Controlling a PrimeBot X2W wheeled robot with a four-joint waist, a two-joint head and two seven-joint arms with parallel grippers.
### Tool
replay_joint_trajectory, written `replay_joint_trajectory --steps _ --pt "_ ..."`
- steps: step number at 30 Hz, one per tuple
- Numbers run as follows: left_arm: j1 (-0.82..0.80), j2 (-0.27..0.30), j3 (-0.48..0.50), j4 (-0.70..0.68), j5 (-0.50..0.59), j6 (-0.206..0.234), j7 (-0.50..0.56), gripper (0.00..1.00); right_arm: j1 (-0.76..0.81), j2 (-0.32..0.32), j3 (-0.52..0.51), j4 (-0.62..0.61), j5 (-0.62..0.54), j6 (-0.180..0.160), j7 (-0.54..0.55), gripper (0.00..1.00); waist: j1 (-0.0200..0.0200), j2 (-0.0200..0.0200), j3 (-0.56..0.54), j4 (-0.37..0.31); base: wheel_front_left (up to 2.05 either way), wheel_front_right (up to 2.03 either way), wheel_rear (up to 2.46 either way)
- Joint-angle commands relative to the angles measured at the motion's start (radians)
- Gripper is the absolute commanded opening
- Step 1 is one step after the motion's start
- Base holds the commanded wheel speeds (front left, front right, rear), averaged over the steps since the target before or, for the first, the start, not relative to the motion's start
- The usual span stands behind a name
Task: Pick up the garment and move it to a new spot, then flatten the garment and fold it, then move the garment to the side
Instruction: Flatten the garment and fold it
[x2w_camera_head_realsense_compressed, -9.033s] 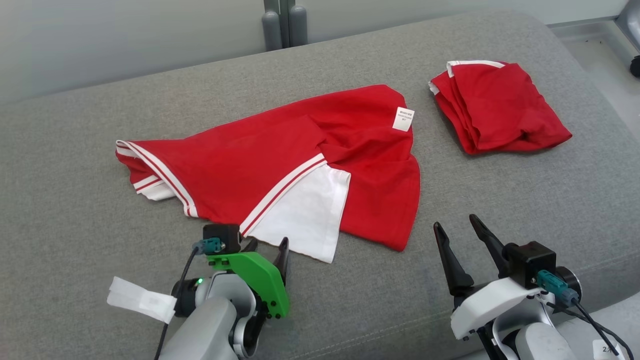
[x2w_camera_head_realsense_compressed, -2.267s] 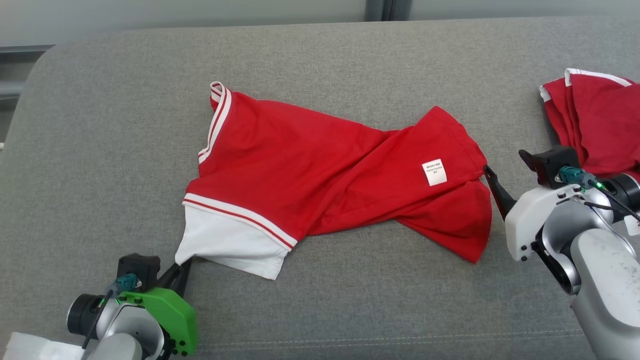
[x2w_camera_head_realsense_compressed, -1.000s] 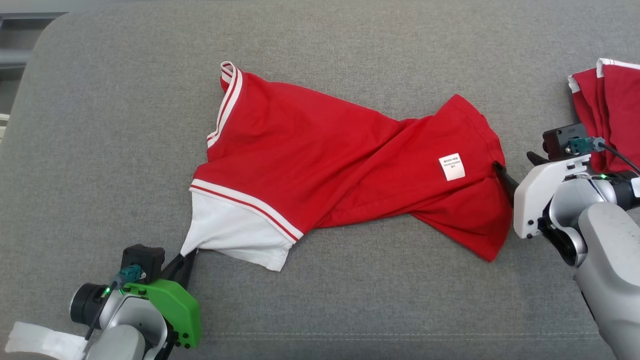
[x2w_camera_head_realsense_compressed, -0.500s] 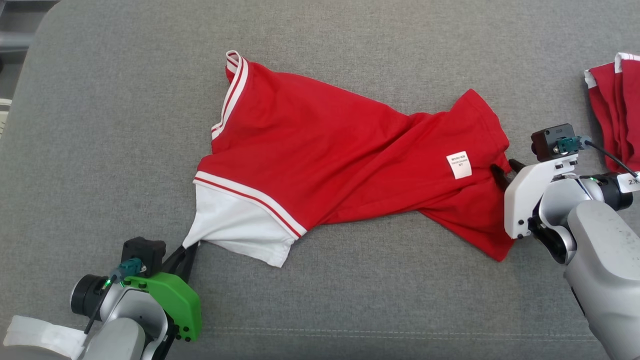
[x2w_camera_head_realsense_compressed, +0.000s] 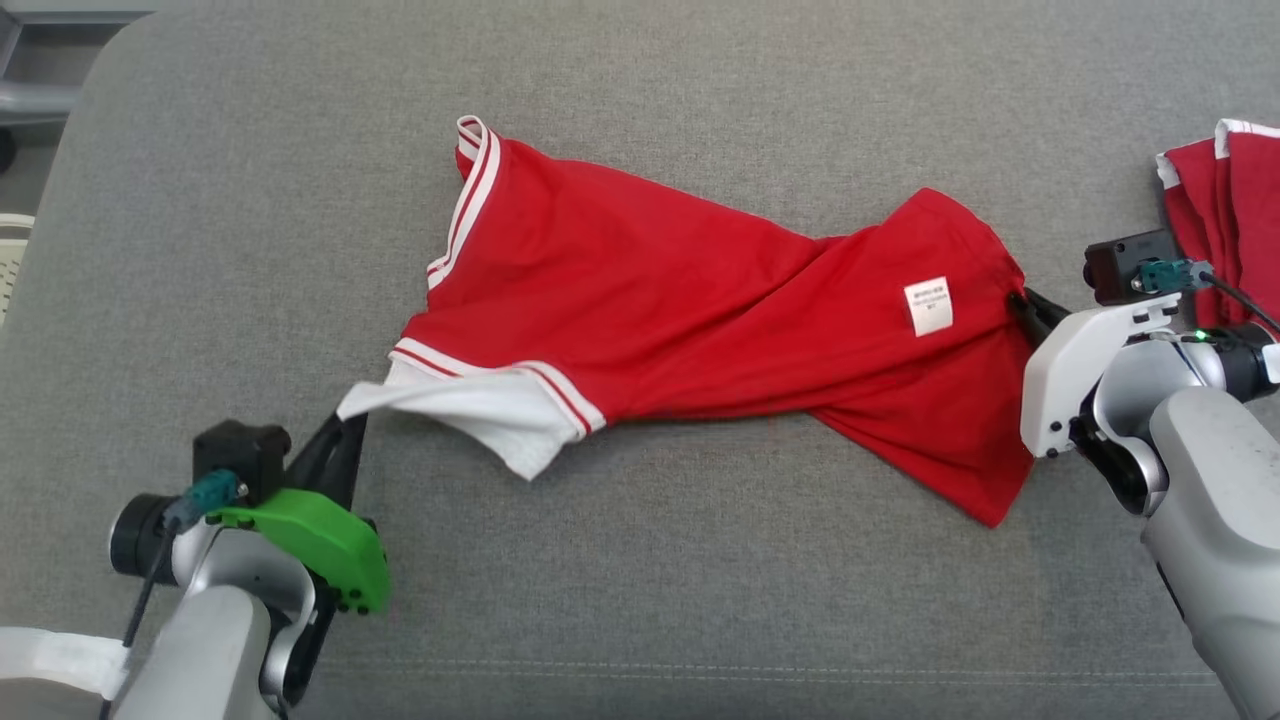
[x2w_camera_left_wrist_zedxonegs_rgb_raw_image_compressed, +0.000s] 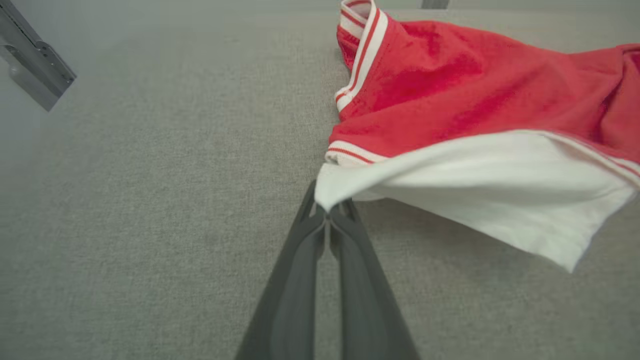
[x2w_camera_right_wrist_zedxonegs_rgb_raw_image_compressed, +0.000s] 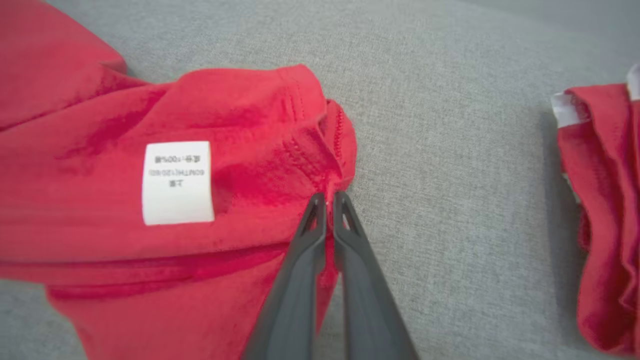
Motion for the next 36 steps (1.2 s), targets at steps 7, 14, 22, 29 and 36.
replay_joint_trajectory --steps 7,14,22,29,36 --pt "-0.058 -0.004 0.06 -0.106 -0.06 0.024 -0.011 0.0 -0.002 -0.026 -0.012 -0.092 0.013 -0.002 -0.02 0.0 0.0 0.0 -0.063 -0.016 0.0 0.0 0.0" --pt "-0.11 -0.025 0.115 -0.203 -0.143 0.031 0.021 0.0 0.004 -0.032 -0.028 -0.214 0.025 -0.002 -0.009 0.0 0.0 0.0 -0.117 -0.04 0.0 0.0 0.0" --pt "-0.253 -0.021 0.176 -0.26 -0.253 0.025 0.11 0.0 -0.077 -0.016 -0.033 -0.329 0.053 -0.002 0.006 0.0 0.0 0.0 -0.118 -0.084 0.0 0.0 0.0" --pt "-0.453 0.028 0.208 -0.239 -0.264 0.017 0.157 0.0 -0.242 -0.014 -0.025 -0.331 0.036 -0.002 0.003 0.0 0.0 0.0 -0.056 -0.129 0.0 0.0 0.0" --pt "-0.678 0.038 0.226 -0.133 -0.269 0.015 0.157 0.0 -0.424 0.017 0.002 -0.251 0.02 -0.002 -0.051 0.0 0.0 0.0 0.015 -0.157 0.0 0.0 0.0"
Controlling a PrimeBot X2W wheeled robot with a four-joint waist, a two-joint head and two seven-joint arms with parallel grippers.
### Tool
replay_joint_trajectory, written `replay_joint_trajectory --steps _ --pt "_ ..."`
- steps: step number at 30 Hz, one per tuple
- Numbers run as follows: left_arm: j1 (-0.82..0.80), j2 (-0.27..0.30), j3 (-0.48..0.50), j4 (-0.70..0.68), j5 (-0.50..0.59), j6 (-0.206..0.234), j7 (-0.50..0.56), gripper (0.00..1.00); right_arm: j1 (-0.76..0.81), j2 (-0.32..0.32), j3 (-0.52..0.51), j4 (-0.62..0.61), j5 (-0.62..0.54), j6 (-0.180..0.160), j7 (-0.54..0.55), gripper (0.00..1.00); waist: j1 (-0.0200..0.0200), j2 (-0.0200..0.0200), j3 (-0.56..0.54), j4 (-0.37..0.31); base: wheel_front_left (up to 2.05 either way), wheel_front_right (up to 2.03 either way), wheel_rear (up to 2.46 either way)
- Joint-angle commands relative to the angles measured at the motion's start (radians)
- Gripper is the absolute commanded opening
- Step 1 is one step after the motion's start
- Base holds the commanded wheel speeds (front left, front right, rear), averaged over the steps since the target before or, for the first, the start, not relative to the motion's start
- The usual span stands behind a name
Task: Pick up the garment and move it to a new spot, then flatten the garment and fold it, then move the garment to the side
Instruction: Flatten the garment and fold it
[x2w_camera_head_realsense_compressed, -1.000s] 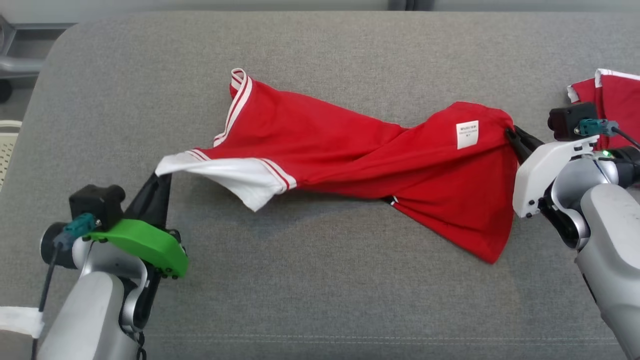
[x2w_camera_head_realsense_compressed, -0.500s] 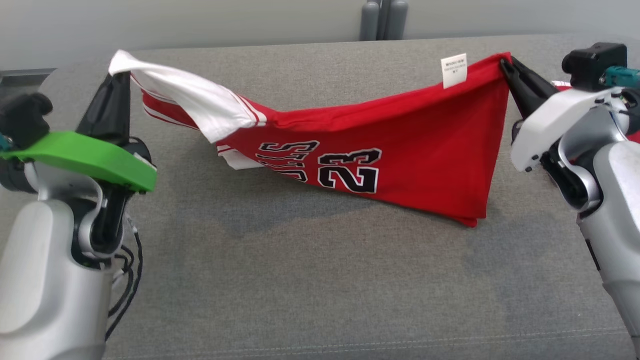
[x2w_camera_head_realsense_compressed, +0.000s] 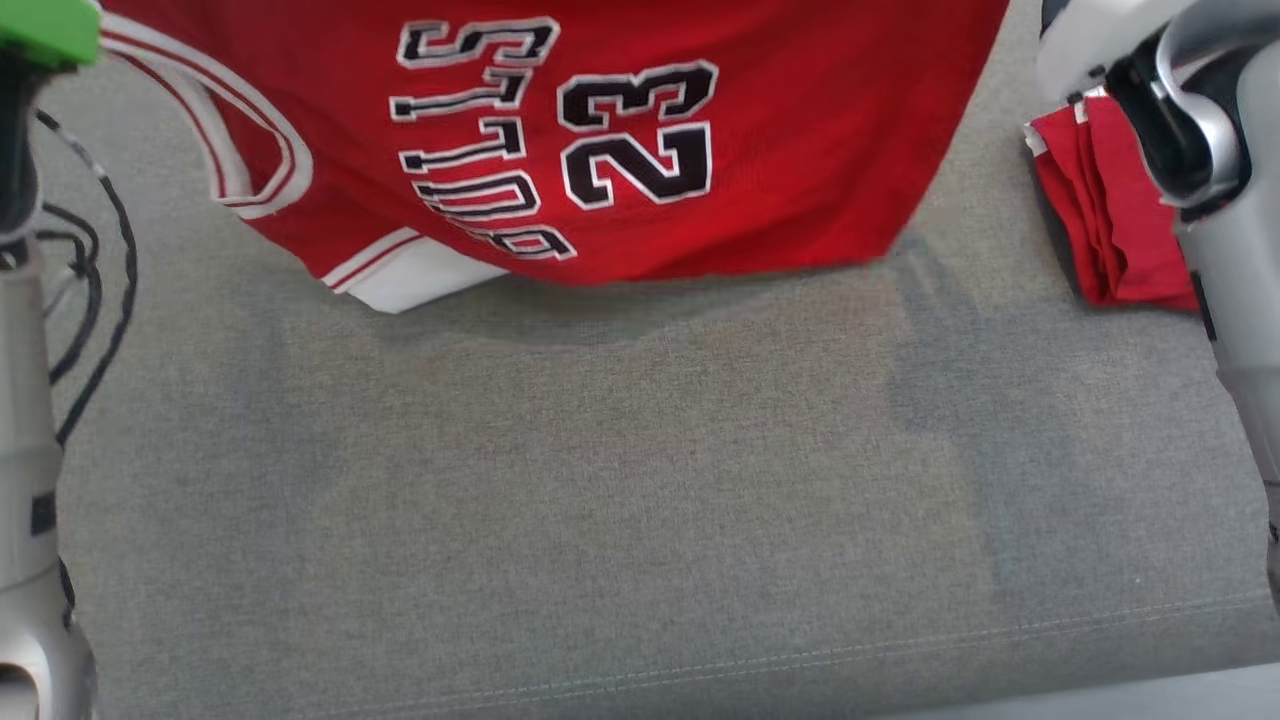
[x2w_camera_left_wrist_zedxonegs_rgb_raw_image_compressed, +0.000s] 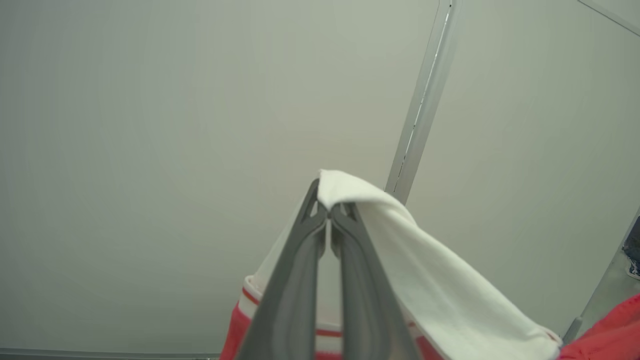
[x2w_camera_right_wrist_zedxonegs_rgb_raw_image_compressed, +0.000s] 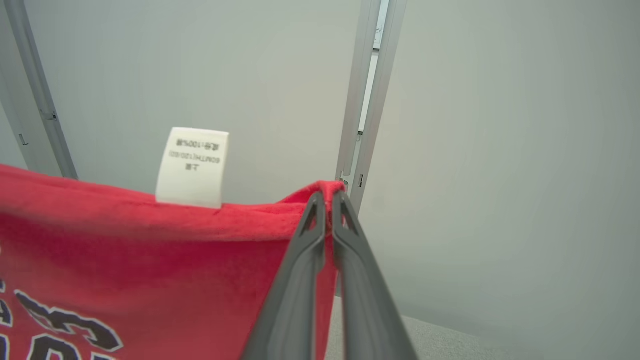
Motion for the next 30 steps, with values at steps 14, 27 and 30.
replay_joint_trajectory --steps 14,27,30 --pt "-0.498 0.003 0.041 0.237 0.049 0.037 -0.149 0.0 -0.491 0.129 -0.126 0.351 -0.235 -0.002 -0.292 0.0 0.0 -0.0001 0.24 -0.068 0.0 0.0 0.0" --pt "-0.729 -0.043 0.008 0.306 0.096 -0.051 -0.388 0.0 -0.586 0.267 -0.517 0.258 -0.564 -0.002 -0.416 0.0 0.0 -0.0001 0.384 -0.1 0.0 0.0 0.0" --pt "-0.678 -0.063 -0.01 0.314 0.075 -0.065 -0.393 0.0 -0.54 0.272 -0.501 0.255 -0.578 -0.002 -0.416 0.0 0.0 -0.0001 0.422 -0.089 0.0 0.0 0.0"
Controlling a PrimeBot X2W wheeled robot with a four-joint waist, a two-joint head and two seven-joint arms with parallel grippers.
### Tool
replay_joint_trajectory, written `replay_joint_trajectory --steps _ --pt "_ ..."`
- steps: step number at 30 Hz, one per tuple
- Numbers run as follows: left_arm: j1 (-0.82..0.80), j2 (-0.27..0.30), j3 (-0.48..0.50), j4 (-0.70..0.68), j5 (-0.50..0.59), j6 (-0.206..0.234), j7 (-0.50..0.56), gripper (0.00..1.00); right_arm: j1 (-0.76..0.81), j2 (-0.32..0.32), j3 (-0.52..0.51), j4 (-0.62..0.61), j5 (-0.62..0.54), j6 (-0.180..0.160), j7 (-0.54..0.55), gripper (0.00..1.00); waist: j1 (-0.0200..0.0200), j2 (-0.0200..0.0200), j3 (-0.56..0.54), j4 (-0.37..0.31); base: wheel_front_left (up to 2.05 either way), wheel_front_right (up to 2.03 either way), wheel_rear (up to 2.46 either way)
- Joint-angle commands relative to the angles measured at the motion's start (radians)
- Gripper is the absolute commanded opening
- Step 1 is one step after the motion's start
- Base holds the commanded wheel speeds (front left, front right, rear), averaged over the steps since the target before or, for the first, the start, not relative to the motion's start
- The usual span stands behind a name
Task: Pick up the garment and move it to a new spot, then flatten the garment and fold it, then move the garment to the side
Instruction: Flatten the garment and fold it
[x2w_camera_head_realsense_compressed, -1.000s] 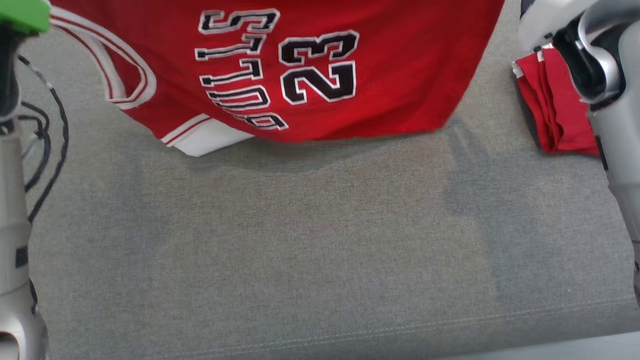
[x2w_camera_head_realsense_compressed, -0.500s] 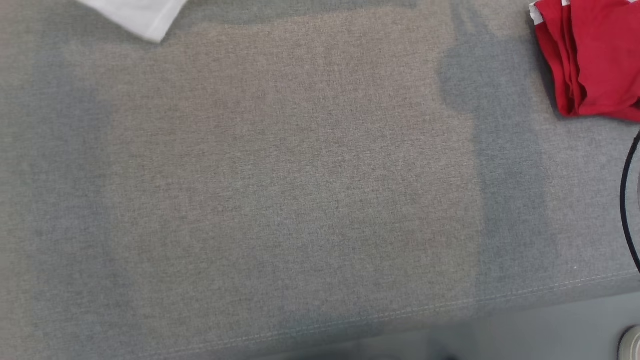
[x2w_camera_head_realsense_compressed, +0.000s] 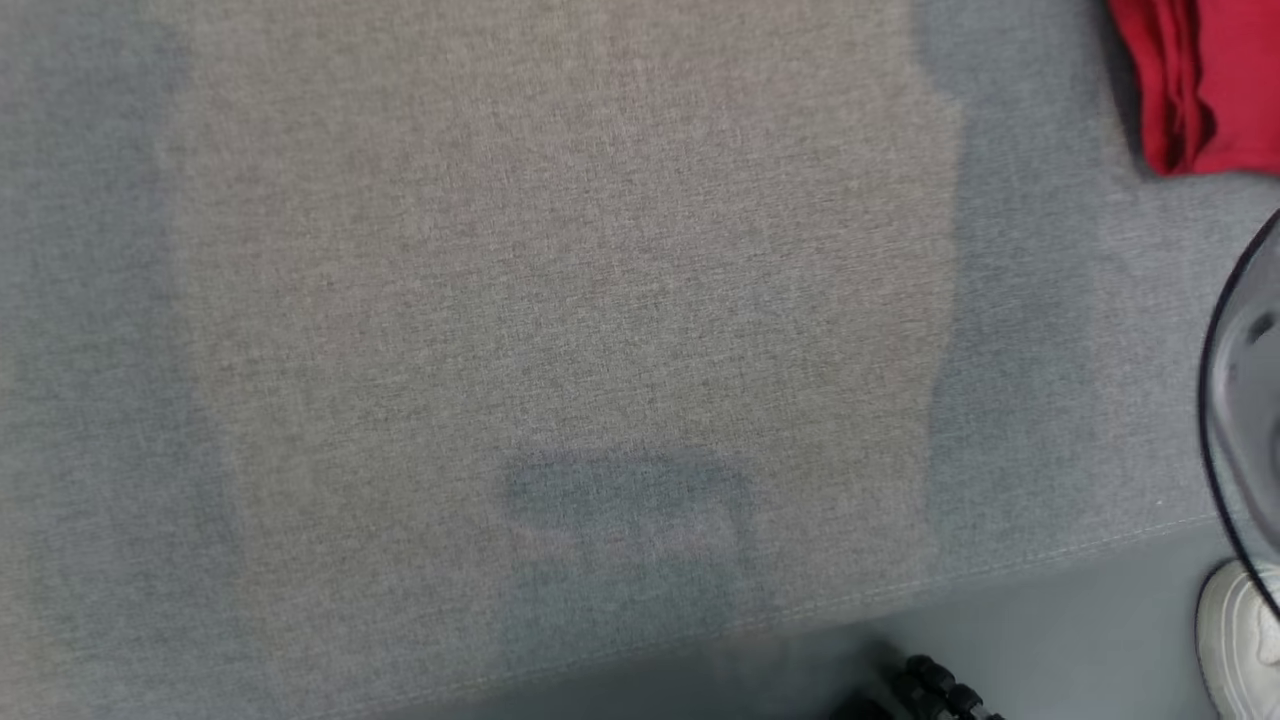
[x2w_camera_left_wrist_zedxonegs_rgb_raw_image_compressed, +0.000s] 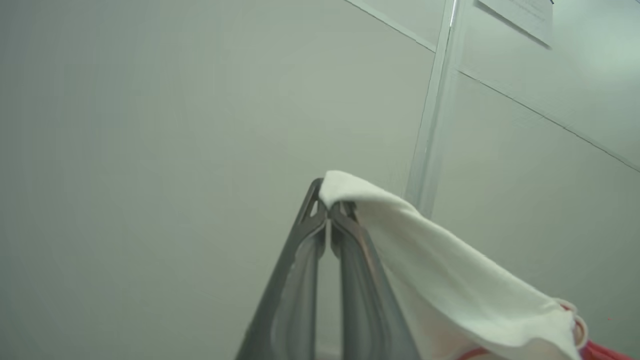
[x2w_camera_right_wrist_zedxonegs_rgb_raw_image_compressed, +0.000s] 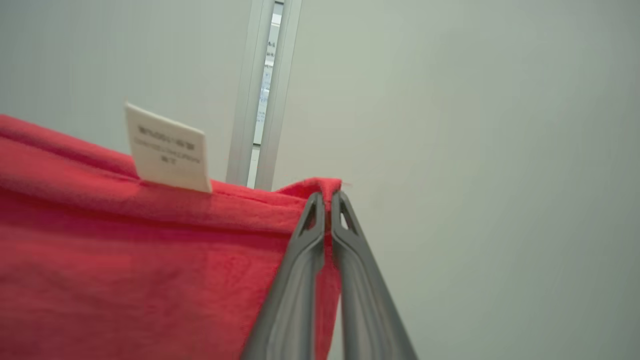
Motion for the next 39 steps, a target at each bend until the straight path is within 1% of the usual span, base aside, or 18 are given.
replay_joint_trajectory --steps 1,4,8,9,13,15,16,18,21,23,25,28,30,33,37,39 --pt "0.049 -0.009 -0.01 0.008 -0.02 -0.007 -0.002 0.0 0.027 -0.001 0.017 0.005 -0.005 -0.002 -0.001 0.0 -0.0001 0.0 0.066 0.014 0.0 0.0 0.0" --pt "0.129 0.007 -0.037 -0.001 -0.041 -0.013 0.005 0.0 0.099 -0.019 0.087 0.025 -0.001 -0.002 -0.001 0.0 -0.0001 0.0 0.068 0.025 0.0 0.0 0.0" --pt "0.266 0.038 -0.056 -0.061 -0.093 -0.015 0.056 0.0 0.178 -0.076 0.218 0.06 0.054 -0.002 -0.001 0.0 -0.0001 0.0 0.038 0.045 0.0 0.0 0.0" --pt "0.266 0.038 -0.056 -0.061 -0.093 -0.015 0.056 0.0 0.178 -0.076 0.218 0.06 0.054 -0.002 -0.001 0.0 -0.0001 0.0 0.038 0.045 0.0 0.0 0.0" --pt "0.446 0.077 -0.051 -0.17 -0.149 -0.01 0.119 0.0 0.268 -0.14 0.384 0.076 0.151 -0.002 0.015 0.0 -0.0001 0.0 -0.024 0.063 0.0 0.0 0.0" --pt "0.551 0.1 -0.039 -0.242 -0.157 0.017 0.146 0.0 0.317 -0.176 0.467 0.068 0.224 -0.002 0.064 0.0 -0.0001 0.0 -0.061 0.071 0.0 0.0 0.0" --pt "0.606 0.101 -0.026 -0.278 -0.176 0.032 0.155 0.0 0.341 -0.197 0.506 0.052 0.264 -0.002 0.087 0.0 -0.0001 0.0 -0.081 0.075 0.0 0.0 0.0" --pt "0.719 0.115 -0.017 -0.355 -0.177 0.067 0.173 0.0 0.402 -0.241 0.576 0.021 0.352 -0.002 0.169 0.0 -0.0001 0.0 -0.119 0.085 0.0 0.0 0.0" --pt "0.89 0.11 0.005 -0.462 -0.2 0.128 0.194 0.0 0.495 -0.316 0.656 -0.061 0.477 -0.002 0.314 0.0 -0.0001 0.0 -0.172 0.099 0.0 0.0 0.0" --pt "0.998 0.1 0.013 -0.518 -0.203 0.17 0.205 0.0 0.561 -0.37 0.679 -0.119 0.549 -0.002 0.416 0.0 -0.0001 0.0 -0.208 0.11 0.0 0.0 0.0" --pt "1.106 0.086 0.016 -0.562 -0.214 0.212 0.22 0.0 0.634 -0.418 0.689 -0.182 0.596 -0.002 0.507 0.0 -0.0001 0.0 -0.244 0.12 0.0 0.0 0.0" --pt "1.254 0.064 0.01 -0.615 -0.216 0.266 0.229 0.0 0.744 -0.463 0.674 -0.266 0.638 -0.002 0.606 0.0 -0.0001 0.0 -0.295 0.132 0.0 0.0 0.0" --pt "1.347 0.046 0.005 -0.645 -0.211 0.301 0.228 0.0 0.811 -0.47 0.645 -0.314 0.654 -0.002 0.656 0.0 -0.0001 0.0 -0.322 0.134 0.0 0.0 0.0" --pt "1.469 0.016 -0.007 -0.668 -0.212 0.333 0.214 0.0 0.912 -0.47 0.6 -0.351 0.648 -0.002 0.726 0.0 -0.0001 0.0 -0.368 0.139 0.0 0.0 0.0" --pt "1.601 -0.017 -0.031 -0.669 -0.21 0.361 0.197 0.0 1.046 -0.421 0.502 -0.384 0.64 -0.002 0.839 0.0 -0.0001 0.0 -0.428 0.151 0.0 0.0 0.0" --pt "1.656 -0.021 -0.04 -0.667 -0.198 0.373 0.191 0.0 1.111 -0.399 0.46 -0.414 0.63 -0.002 0.897 0.0 -0.0001 0.0 -0.455 0.157 0.0 0.0 0.0"
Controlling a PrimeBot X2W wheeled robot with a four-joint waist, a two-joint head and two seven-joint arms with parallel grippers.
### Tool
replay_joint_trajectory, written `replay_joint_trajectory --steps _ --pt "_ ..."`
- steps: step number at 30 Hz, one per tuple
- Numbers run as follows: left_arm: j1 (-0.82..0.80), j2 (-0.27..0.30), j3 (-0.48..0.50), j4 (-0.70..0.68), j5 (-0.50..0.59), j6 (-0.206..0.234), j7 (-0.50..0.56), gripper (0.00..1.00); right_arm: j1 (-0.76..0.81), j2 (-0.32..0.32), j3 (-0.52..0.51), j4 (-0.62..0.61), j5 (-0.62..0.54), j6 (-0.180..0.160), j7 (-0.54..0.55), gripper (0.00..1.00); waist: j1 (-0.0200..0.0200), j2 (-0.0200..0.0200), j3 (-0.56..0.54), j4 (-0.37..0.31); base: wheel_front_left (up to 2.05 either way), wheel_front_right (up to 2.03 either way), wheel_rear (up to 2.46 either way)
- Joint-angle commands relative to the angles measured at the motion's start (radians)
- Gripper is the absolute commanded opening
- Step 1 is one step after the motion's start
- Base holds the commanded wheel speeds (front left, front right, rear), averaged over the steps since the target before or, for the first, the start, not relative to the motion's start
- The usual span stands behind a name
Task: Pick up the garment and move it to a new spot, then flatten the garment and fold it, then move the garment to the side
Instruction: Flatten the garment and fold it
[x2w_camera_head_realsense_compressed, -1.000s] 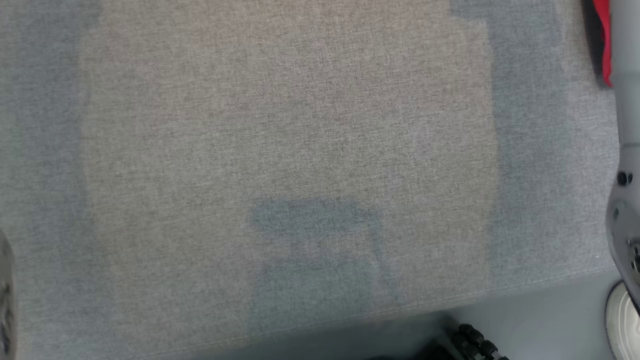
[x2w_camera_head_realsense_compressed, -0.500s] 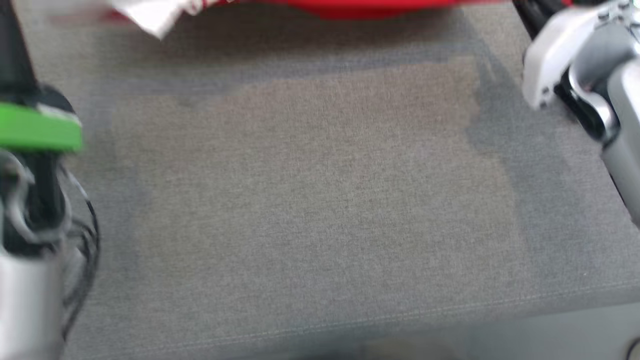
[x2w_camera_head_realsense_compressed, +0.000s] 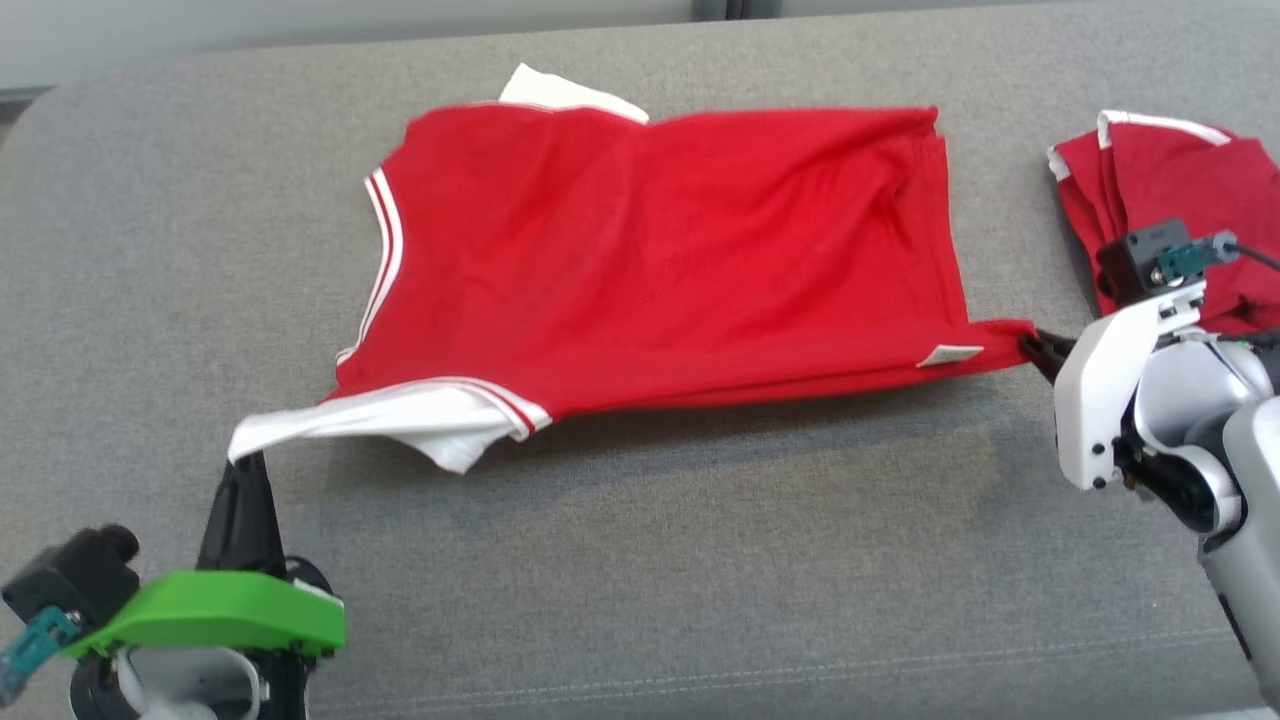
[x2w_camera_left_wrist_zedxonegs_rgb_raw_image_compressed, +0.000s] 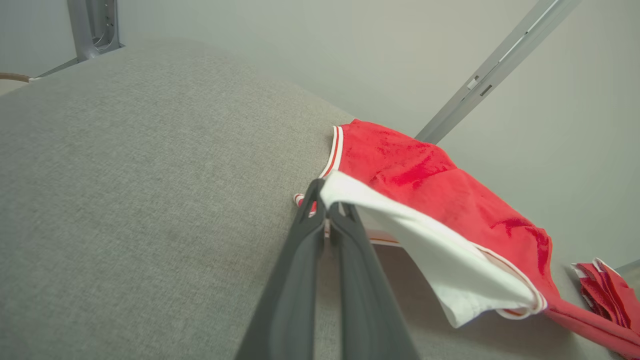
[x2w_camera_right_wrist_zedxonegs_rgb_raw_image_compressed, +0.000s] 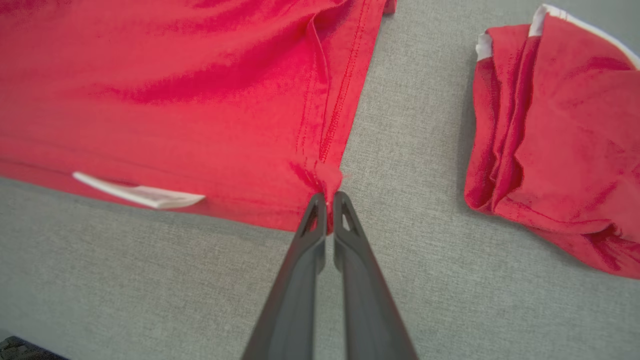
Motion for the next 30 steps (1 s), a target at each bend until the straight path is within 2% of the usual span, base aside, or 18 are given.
replay_joint_trajectory --steps 1,8,12,21,24,30 --pt "0.055 0.0 -0.005 0.002 0.013 0.014 -0.005 0.0 0.067 0.014 -0.037 -0.037 -0.019 -0.002 0.048 0.0 0.0001 -0.0001 -0.092 0.033 0.0 0.0 0.0" --pt "0.173 0.027 -0.065 0.013 0.043 0.046 0.054 0.0 0.251 0.077 -0.148 -0.177 -0.056 -0.002 0.191 0.0 0.0001 -0.0001 -0.13 0.047 0.0 0.0 0.0" --pt "0.229 0.062 -0.103 0.009 0.071 0.073 0.115 0.0 0.337 0.106 -0.2 -0.235 -0.079 -0.002 0.263 0.0 0.0001 -0.0001 -0.143 0.053 0.0 0.0 0.0" --pt "0.277 0.107 -0.131 -0.032 0.102 0.106 0.172 0.0 0.5 0.161 -0.287 -0.356 -0.096 -0.002 0.401 0.0 0.0001 -0.0001 -0.155 0.059 0.0 0.0 0.0" --pt "0.258 0.105 -0.137 -0.04 0.108 0.11 0.175 0.0 0.548 0.195 -0.316 -0.402 -0.087 -0.002 0.399 0.0 0.0001 -0.0001 -0.147 0.051 0.0 0.0 0.0" --pt "0.216 0.148 -0.16 -0.041 0.144 0.096 0.206 0.0 0.538 0.223 -0.335 -0.427 -0.094 -0.002 0.346 0.0 0.0001 -0.0001 -0.133 0.036 0.0 0.0 0.0"
